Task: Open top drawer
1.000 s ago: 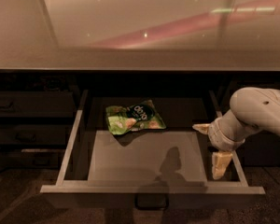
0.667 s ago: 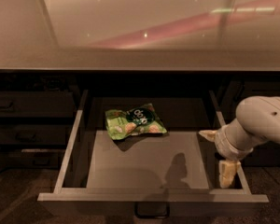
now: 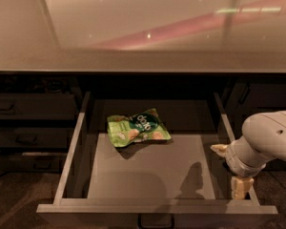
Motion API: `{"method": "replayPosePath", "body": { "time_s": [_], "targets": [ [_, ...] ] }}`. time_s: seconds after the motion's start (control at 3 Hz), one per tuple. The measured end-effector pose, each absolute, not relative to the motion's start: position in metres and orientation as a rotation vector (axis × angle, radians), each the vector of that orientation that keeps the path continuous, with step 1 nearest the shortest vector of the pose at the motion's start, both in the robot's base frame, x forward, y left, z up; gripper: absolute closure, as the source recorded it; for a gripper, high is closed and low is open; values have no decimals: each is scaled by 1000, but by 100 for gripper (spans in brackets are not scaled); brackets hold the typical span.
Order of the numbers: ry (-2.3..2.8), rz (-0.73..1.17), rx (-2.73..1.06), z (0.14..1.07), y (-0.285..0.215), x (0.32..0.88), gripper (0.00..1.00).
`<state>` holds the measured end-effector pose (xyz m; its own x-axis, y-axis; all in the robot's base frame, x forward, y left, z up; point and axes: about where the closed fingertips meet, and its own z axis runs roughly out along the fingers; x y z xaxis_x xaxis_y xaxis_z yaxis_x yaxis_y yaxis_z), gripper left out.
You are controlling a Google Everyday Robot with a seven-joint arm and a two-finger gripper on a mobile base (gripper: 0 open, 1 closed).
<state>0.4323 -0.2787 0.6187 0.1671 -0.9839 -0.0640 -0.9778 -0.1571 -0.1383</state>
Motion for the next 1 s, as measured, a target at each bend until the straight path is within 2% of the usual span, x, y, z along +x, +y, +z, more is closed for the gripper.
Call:
{"method": "replayPosePath", "body": {
  "time_s": [1.0],
  "targets": [
    [1978,-85,-2274,617,-279,433,0]
  ]
}}
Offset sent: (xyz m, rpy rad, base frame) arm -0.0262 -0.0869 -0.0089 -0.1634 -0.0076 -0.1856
